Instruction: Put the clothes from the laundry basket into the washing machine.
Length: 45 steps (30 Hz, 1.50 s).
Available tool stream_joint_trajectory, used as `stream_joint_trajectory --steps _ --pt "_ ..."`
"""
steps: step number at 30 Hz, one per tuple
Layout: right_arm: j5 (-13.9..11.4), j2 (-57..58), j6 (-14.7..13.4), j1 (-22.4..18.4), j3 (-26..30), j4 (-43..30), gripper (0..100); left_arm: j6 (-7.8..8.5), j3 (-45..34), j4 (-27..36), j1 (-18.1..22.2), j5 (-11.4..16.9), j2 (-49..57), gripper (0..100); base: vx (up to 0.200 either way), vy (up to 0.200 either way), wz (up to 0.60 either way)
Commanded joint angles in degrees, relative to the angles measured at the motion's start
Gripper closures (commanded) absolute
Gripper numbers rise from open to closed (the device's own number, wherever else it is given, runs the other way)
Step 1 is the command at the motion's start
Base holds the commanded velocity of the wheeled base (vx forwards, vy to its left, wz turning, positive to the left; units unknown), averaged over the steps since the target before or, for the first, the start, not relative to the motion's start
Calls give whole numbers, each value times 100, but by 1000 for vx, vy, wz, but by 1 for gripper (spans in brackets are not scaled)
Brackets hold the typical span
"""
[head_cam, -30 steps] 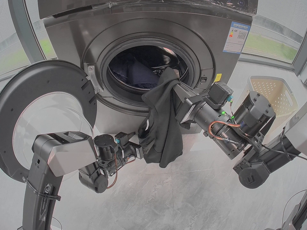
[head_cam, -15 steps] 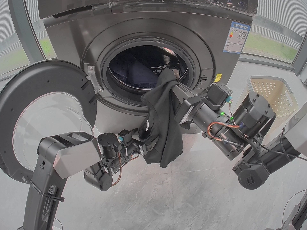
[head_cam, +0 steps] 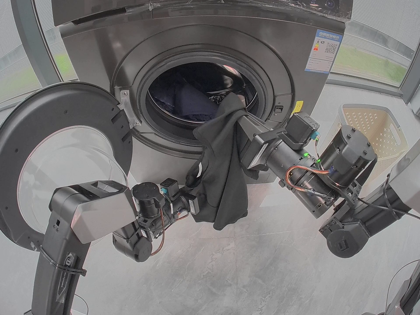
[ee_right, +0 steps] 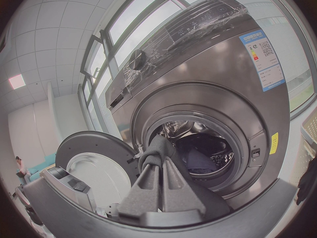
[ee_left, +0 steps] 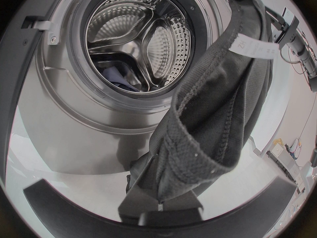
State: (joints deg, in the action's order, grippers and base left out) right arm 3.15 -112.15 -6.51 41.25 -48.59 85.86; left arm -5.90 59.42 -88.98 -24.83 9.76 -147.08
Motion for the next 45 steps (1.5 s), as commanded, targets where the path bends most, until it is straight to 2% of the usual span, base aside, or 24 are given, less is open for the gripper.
stream_joint_trajectory --steps 1,5,10,13,19,28,36,39,45 --pt "204 -17 -149 -276 -10 1 100 19 -712 -41 31 -36 689 100 0 0 0" --pt "274 -17 -228 -408 78 19 100 36 -1196 -41 31 -98 1296 100 0 0 0" --pt "292 282 -421 -636 588 265 100 -8 -2110 -32 40 -379 2667 100 0 0 0" --pt "257 370 -483 -759 790 256 100 -25 -2532 -32 84 -388 3177 100 0 0 0" --pt "266 449 -500 -803 834 265 100 -52 -3314 -32 40 -388 4029 100 0 0 0" --pt "274 458 -509 -803 1194 282 100 -69 -3059 -23 75 -388 4284 100 0 0 0" --pt "336 501 -509 -777 1212 274 100 -87 -2681 -14 84 -563 4565 100 0 0 0" --pt "459 572 -518 -715 1212 265 100 -87 -2646 -14 22 -581 4741 100 0 0 0" --pt "468 625 -509 -733 1212 265 100 -104 -2593 -14 -22 -590 4935 100 0 0 0"
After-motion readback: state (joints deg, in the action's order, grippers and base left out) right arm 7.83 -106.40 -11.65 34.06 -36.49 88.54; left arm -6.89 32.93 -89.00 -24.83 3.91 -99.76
